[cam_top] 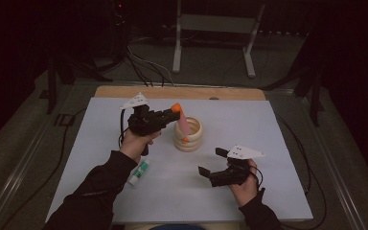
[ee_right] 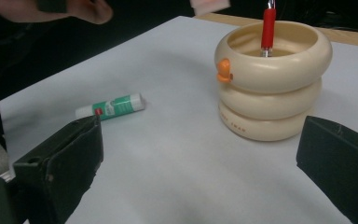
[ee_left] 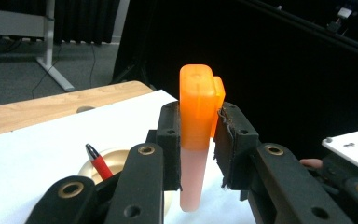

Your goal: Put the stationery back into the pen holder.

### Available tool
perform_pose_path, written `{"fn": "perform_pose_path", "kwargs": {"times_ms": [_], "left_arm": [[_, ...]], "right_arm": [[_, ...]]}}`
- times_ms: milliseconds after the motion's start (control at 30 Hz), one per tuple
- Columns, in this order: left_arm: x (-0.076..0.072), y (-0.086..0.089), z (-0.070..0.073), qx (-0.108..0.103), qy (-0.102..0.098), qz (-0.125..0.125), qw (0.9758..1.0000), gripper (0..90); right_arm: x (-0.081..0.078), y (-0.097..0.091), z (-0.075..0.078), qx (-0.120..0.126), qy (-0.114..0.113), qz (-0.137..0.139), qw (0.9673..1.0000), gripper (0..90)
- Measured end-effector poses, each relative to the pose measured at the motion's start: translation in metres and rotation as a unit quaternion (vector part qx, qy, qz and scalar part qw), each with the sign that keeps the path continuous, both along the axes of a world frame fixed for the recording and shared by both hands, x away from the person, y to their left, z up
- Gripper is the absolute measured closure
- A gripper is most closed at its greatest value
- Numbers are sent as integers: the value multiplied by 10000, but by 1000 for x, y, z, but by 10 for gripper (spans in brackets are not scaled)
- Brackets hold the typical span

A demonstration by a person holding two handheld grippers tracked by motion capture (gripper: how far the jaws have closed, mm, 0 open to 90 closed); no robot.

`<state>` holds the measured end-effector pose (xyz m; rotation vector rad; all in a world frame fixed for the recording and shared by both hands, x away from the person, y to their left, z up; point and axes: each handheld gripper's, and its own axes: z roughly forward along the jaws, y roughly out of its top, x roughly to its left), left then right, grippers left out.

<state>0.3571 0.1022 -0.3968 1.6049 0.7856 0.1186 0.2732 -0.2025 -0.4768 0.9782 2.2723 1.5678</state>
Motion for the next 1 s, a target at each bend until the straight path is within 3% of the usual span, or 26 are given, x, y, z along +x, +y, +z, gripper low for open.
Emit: {"fn": "perform_pose_path", "kwargs": {"times_ms": [267,567,1000], "left_arm": [[16,-8,-5,187,-14,52,9998,735],[35,-19,-14,327,100,111,9994,735],[46,-34,-30,635,62,134,9979,735]], "right_arm": [[0,-1,1,28,-6,-14,10000,3],[-1,-1,1,51,6,1,10000,3],[0,-2,2,135,37,25,9999,3]]}}
